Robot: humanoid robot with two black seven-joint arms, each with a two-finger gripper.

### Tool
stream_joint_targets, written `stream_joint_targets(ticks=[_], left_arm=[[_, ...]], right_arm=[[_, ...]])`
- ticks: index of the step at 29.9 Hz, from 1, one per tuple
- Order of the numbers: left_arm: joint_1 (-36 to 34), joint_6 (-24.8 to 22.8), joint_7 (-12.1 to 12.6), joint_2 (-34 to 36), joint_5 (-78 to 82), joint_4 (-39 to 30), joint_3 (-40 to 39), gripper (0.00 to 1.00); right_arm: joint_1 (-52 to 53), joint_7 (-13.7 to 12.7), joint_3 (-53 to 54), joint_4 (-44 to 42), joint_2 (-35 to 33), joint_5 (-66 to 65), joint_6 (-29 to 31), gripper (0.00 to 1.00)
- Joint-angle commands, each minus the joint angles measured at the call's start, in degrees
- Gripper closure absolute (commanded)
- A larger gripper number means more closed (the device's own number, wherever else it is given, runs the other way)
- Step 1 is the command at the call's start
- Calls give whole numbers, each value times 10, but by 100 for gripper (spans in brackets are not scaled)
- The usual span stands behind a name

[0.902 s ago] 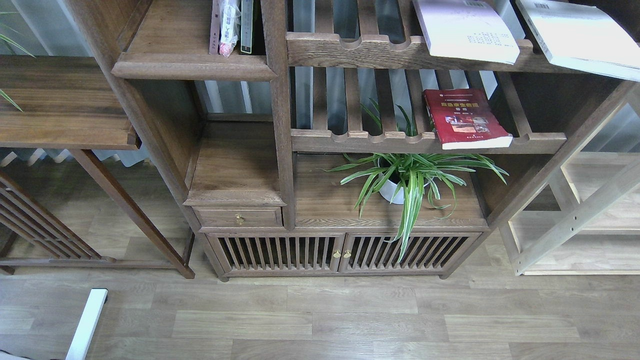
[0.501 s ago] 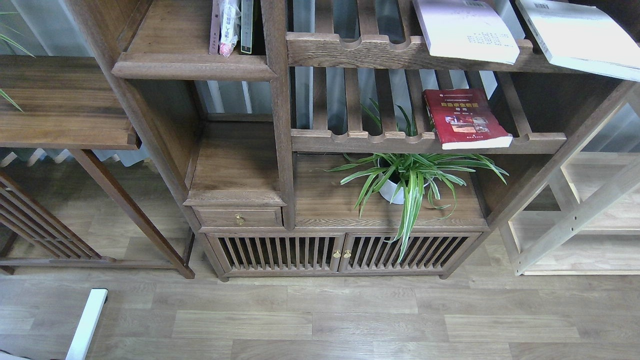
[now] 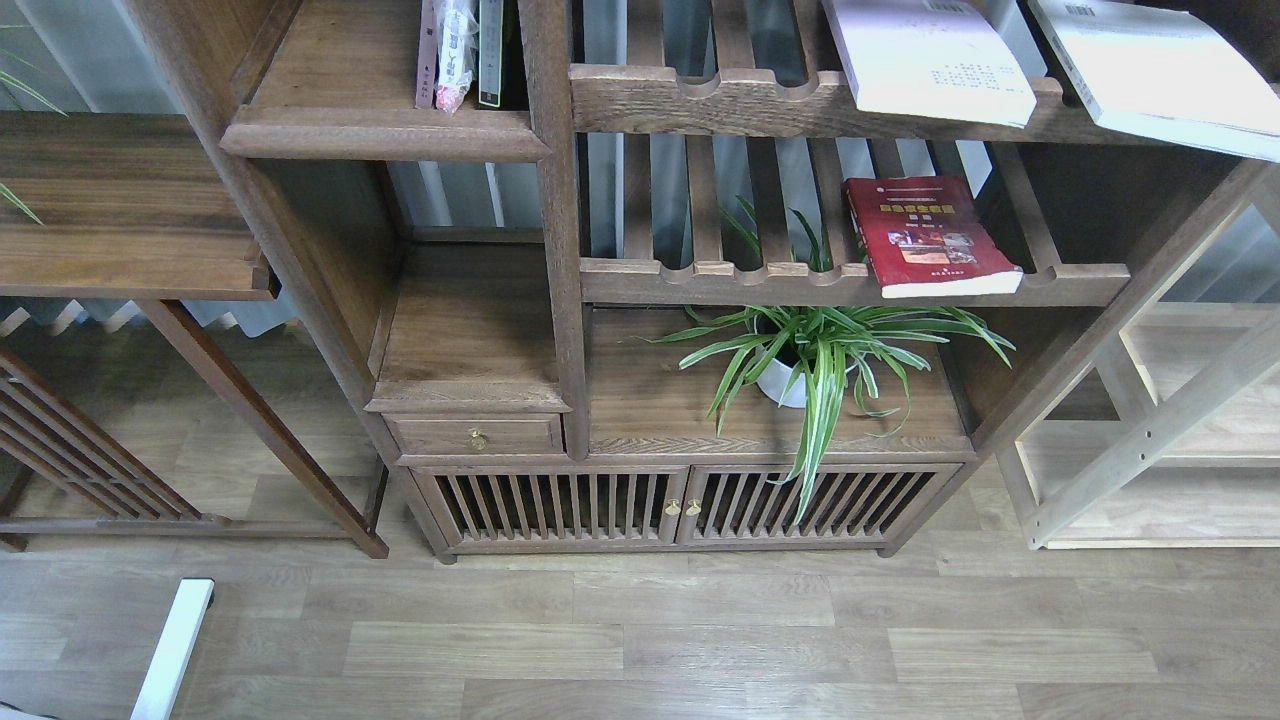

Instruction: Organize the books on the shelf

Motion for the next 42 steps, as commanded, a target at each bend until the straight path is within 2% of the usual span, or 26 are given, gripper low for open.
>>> stream_joint_targets(ticks=[1, 9, 10, 14, 16, 22, 27, 30, 34, 37, 38, 41, 42], left_arm=[[-7, 1, 0, 0, 1, 4, 2, 1], [-12, 12, 0, 0, 2, 8, -1, 1], [-12, 23, -1, 0, 2, 8, -3, 1], [-31, 120, 0, 0, 1, 11, 2, 2], [-35, 142, 0, 0, 1, 10, -1, 2], [-41, 147, -2, 0, -2, 11, -16, 2], [-54, 146, 9, 9, -39, 10, -40, 1], [-56, 141, 27, 12, -56, 10, -42, 2], [-60, 137, 24, 25, -57, 10, -43, 2], [-73, 140, 33, 33, -58, 10, -44, 2], [-78, 144, 39, 34, -58, 11, -44, 2], [-108, 142, 90, 51, -60, 11, -44, 2], [-114, 141, 95, 57, -62, 10, -45, 2]], right_arm=[[4, 0, -1, -67, 0, 0, -1, 0], [3, 0, -1, -68, 0, -1, -3, 0], [4, 0, -1, -69, 0, -1, -4, 0], [9, 1, 2, -69, -3, 0, -26, 0], [15, 0, 2, -69, -10, 0, -43, 0], [34, 4, -4, -68, -58, -4, -38, 0], [51, -1, -2, -69, -78, -4, -43, 0], [58, -4, -1, -69, -86, -4, -43, 0], [60, 2, 0, -69, -103, -4, -39, 0], [62, 6, 2, -69, -116, -4, -33, 0], [62, 13, 2, -69, -119, -4, -32, 0], [62, 63, 1, -67, -135, -4, -32, 0], [62, 73, -2, -68, -141, -4, -32, 0]])
